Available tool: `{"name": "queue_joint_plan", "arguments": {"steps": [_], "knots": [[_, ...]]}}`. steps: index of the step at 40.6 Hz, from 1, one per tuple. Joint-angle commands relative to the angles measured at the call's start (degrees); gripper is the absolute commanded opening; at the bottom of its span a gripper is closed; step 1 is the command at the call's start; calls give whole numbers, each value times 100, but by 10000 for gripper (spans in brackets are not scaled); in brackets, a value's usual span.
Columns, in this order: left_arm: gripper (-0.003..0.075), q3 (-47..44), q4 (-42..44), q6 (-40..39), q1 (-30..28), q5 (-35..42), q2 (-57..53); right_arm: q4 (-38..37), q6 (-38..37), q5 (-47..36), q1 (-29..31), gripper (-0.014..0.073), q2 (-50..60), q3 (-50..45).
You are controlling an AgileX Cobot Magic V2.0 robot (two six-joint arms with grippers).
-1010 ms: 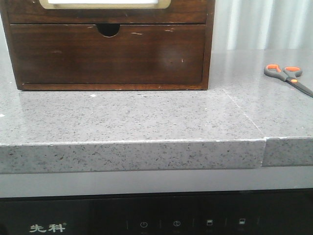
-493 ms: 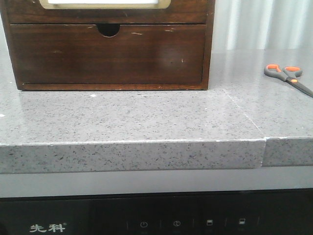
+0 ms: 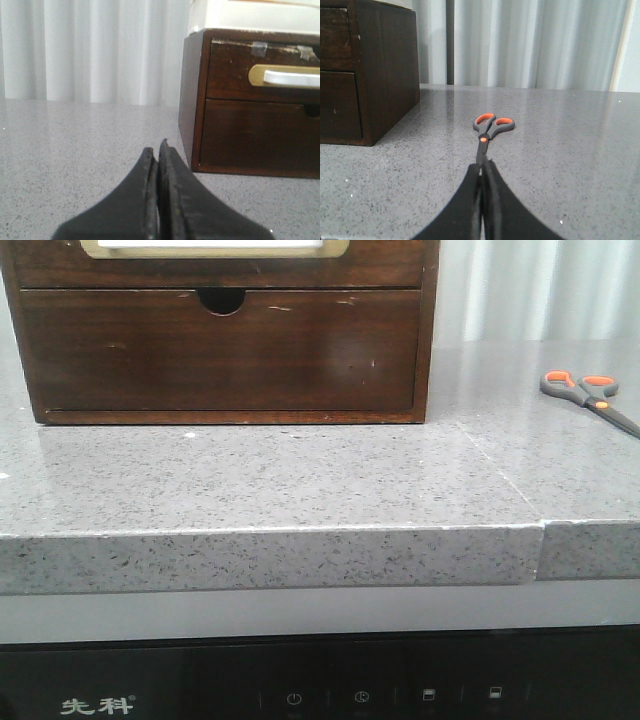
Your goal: Put scissors in drawer with both arms
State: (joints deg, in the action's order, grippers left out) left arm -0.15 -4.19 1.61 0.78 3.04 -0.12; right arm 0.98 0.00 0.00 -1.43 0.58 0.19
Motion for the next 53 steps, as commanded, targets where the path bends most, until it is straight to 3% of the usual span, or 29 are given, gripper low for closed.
{"name": "queue_joint_plan", "arguments": {"steps": [1, 12, 27, 36, 53], "knots": [[-20, 304, -81, -46, -7, 467, -110, -44, 0, -217, 9, -67, 99, 564], [-20, 2183, -81, -46, -7, -625, 12, -53, 33, 913, 9, -67, -66, 2120], [-20, 4571, -48, -46, -7, -3039, 1178, -53, 33, 2308, 9, -67, -1418, 3823], [-20, 4525, -48, -46, -7, -3944, 1680, -98, 33, 3140, 9, -67, -2044, 3906], [-20, 3800, -61, -46, -7, -3953, 1767, -636, 0, 3713, 9, -67, -2418, 3628]]}}
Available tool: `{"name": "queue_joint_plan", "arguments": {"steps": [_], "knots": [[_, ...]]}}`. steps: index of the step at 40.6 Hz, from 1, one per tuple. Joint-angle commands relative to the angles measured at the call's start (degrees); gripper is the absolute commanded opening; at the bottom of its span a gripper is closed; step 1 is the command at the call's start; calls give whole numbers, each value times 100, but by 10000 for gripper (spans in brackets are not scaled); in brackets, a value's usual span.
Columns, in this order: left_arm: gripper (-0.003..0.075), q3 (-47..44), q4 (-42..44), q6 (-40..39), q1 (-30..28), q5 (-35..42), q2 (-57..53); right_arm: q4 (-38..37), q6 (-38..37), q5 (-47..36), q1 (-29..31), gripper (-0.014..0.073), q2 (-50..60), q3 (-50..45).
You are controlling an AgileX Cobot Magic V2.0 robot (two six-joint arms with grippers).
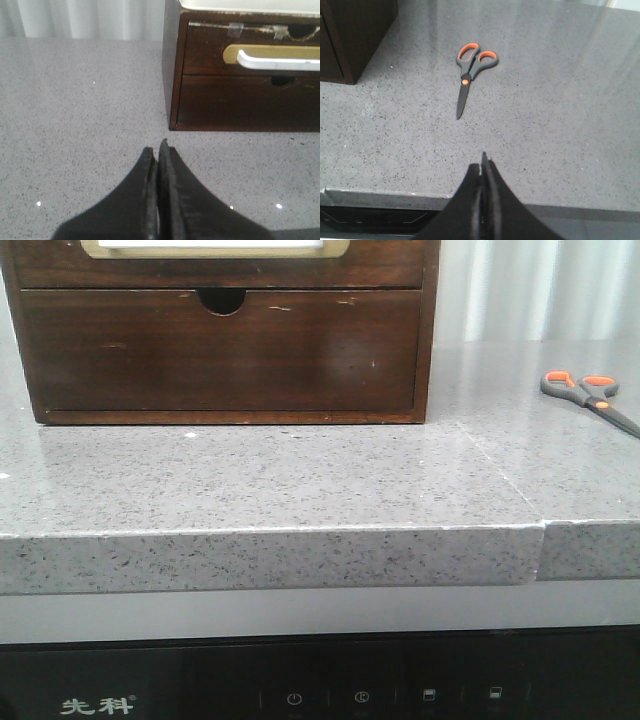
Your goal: Put scissors in drawer with both arms
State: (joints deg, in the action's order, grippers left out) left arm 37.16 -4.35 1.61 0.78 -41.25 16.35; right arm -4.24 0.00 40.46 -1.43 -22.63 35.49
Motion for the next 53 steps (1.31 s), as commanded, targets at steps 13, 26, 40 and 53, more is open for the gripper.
{"name": "queue_joint_plan", "arguments": {"steps": [13, 26, 40, 53], "knots": [[98, -22, -119, -46, -7, 420, 132, -114, 33, -153, 9, 52, -97, 100], [596, -22, -162, 131, -7, 362, 559, -114, 45, -159, 9, 584, -97, 100], [596, 269, -2846, 131, -7, 1020, 1798, -114, 45, -256, 9, 580, -97, 100], [596, 269, -6658, 2028, -7, 1272, 3233, -114, 45, -256, 9, 580, -97, 100]]}}
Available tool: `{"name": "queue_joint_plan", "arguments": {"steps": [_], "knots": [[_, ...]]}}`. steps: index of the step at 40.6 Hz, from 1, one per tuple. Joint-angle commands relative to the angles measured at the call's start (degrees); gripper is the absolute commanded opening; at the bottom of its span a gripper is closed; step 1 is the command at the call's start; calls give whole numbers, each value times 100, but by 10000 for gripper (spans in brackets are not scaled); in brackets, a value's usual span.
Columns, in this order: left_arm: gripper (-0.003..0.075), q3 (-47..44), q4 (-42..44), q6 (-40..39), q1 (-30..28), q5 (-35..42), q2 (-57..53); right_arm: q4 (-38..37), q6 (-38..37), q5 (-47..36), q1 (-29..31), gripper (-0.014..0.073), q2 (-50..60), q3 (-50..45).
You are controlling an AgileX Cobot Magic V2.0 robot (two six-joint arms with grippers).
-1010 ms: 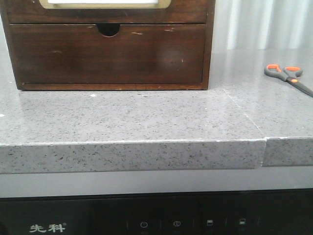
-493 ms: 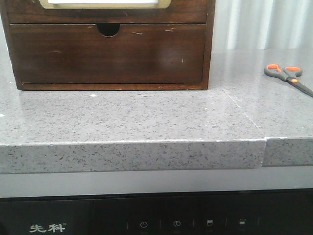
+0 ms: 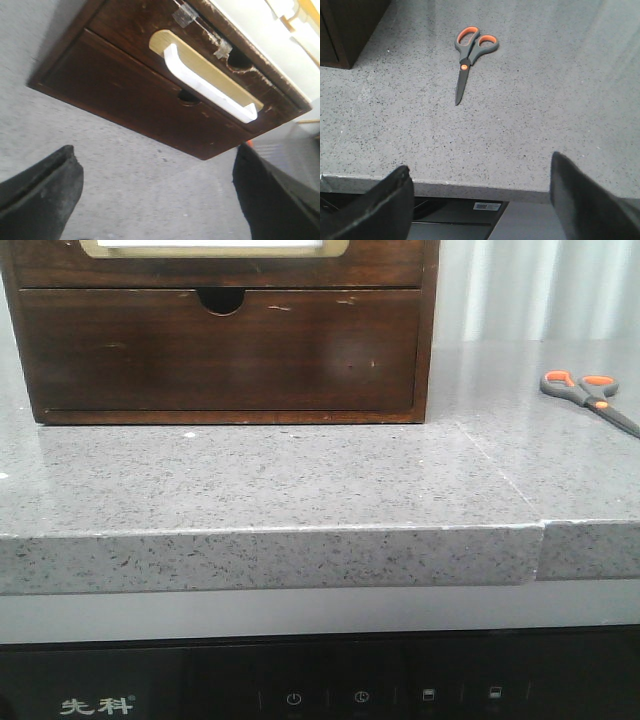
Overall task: Put scissors in drawer with both arms
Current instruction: 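Reach the left gripper to the white drawer handle and grasp it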
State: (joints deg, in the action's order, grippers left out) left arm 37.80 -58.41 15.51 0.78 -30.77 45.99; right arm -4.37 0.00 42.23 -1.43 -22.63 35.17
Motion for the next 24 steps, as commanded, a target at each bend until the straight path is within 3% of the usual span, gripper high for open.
{"name": "queue_joint_plan", "arguments": {"steps": [1, 17, 24], "knots": [[596, 205, -1531, 825, -7, 177, 397, -101, 45, -432, 9, 580, -97, 131], [592, 205, -4821, 3149, -7, -1066, 1882, -101, 45, -432, 9, 580, -97, 131], [528, 541, -4819, 3191, -7, -1512, 2501, -101, 45, -432, 9, 580, -97, 131]]}}
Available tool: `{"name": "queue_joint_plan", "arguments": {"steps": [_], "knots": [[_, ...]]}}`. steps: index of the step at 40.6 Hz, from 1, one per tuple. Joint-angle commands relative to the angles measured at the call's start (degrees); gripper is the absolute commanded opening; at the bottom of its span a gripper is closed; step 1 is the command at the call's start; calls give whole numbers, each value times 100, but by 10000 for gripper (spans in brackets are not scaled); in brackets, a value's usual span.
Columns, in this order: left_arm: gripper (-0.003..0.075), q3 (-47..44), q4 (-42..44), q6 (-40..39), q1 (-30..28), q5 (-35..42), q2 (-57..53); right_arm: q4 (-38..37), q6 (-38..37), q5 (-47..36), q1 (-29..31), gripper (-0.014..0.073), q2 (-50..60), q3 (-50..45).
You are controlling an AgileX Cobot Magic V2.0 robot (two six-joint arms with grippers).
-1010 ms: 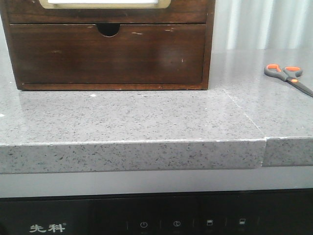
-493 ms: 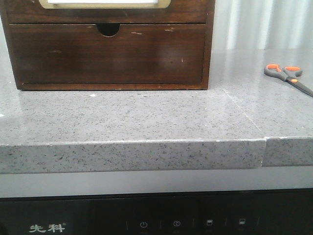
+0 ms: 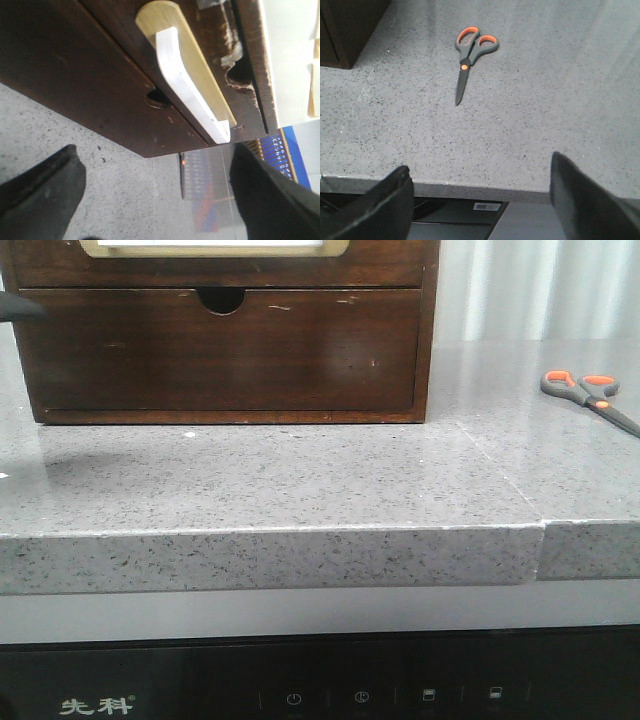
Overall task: Put scissors in drawer with both arms
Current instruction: 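Reach the left gripper to the white drawer handle and grasp it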
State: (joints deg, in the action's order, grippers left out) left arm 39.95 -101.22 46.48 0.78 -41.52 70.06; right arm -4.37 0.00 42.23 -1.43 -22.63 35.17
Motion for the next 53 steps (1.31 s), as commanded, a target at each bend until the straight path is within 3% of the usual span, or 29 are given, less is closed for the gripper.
{"name": "queue_joint_plan", "arguments": {"steps": [1, 8, 33, 53], "knots": [[517, 408, -539, 94, -7, -492, 189, -101, 45, -432, 9, 580, -97, 131], [472, 889, -539, 94, -7, -699, 684, -101, 45, -432, 9, 580, -97, 131], [470, 1784, -539, 83, -7, -738, 1524, -101, 45, -432, 9, 580, -97, 131], [158, 1795, -539, 83, -7, -967, 1559, -101, 45, -432, 9, 580, -97, 131]]}}
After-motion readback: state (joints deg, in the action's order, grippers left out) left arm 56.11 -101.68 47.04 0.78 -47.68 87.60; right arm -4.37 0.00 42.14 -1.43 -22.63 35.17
